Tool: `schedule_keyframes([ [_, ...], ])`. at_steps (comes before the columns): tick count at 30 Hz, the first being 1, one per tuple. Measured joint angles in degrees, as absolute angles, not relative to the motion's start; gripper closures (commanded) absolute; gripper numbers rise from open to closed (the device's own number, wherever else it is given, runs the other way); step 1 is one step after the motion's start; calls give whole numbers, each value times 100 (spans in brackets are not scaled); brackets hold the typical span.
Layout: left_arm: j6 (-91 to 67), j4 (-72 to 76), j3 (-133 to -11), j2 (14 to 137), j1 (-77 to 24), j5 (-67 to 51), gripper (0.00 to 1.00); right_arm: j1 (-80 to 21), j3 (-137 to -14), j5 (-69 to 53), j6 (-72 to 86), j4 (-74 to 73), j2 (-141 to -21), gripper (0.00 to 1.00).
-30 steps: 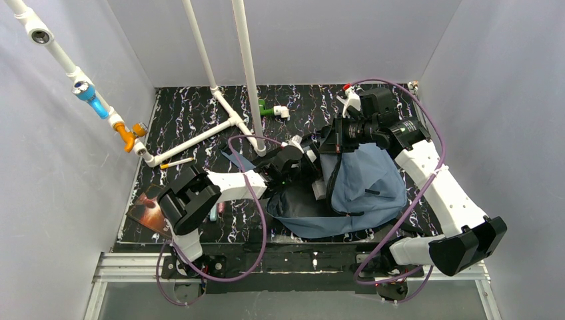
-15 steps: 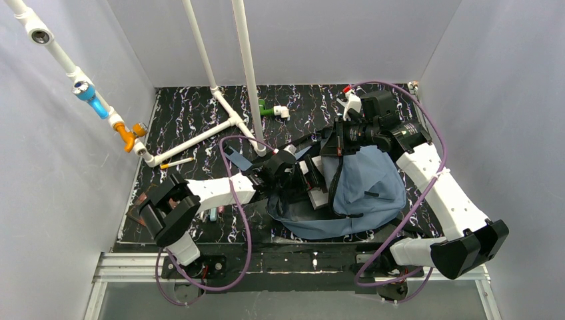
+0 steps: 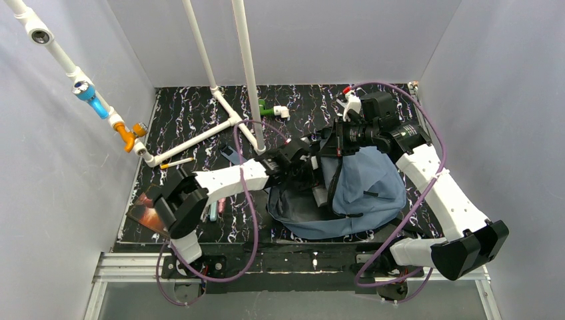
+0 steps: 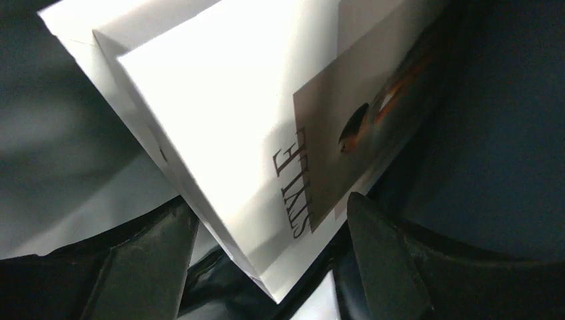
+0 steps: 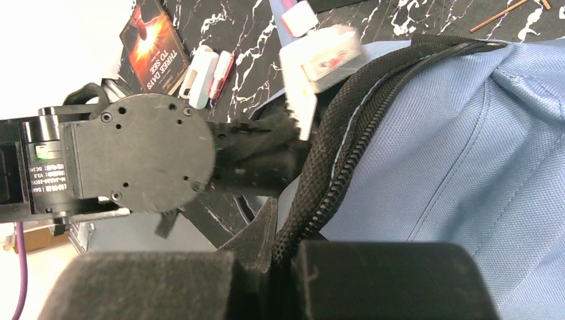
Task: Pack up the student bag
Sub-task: Place the book in the student bag.
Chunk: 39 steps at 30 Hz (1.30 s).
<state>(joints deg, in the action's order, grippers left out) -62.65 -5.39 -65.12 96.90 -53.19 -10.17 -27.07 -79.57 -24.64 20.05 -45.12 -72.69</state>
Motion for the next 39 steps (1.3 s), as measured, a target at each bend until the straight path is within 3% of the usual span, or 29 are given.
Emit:
schedule_keyframes([
  [5,-5894,-956,-7498,10296,-5411,-1090,2,-2707,-7894,-2473,2082,-4381,-7223,99],
  [14,-5260,-1649,-6521,9367,-5419,-849,2,-2714,-7572,-2556,2093,-4169,-7194,99],
  [17,-4969,-1946,-6248,8715,-5419,-696,2,-2714,-7535,-2545,2086,-4139,-7196,94],
  [23,-4228,-2534,-6053,7131,-5411,-379,2,-2766,-7518,-2425,2016,-4150,-7199,77],
  [28,-3597,-3293,-6182,5774,-5406,-84,2,-3175,-7505,-2038,2121,-4005,-7244,52],
  [34,-3039,-4530,-7030,3968,-5387,810,2,-5070,-7483,-897,2497,-3173,-7924,10],
  [36,-2954,-4917,-7511,3505,-5380,1240,2,-5730,-7483,-224,2530,-2969,-8228,2],
  [39,-2818,-5253,-8090,2945,-5376,1750,2,-6479,-7489,777,2436,-2735,-8541,2],
])
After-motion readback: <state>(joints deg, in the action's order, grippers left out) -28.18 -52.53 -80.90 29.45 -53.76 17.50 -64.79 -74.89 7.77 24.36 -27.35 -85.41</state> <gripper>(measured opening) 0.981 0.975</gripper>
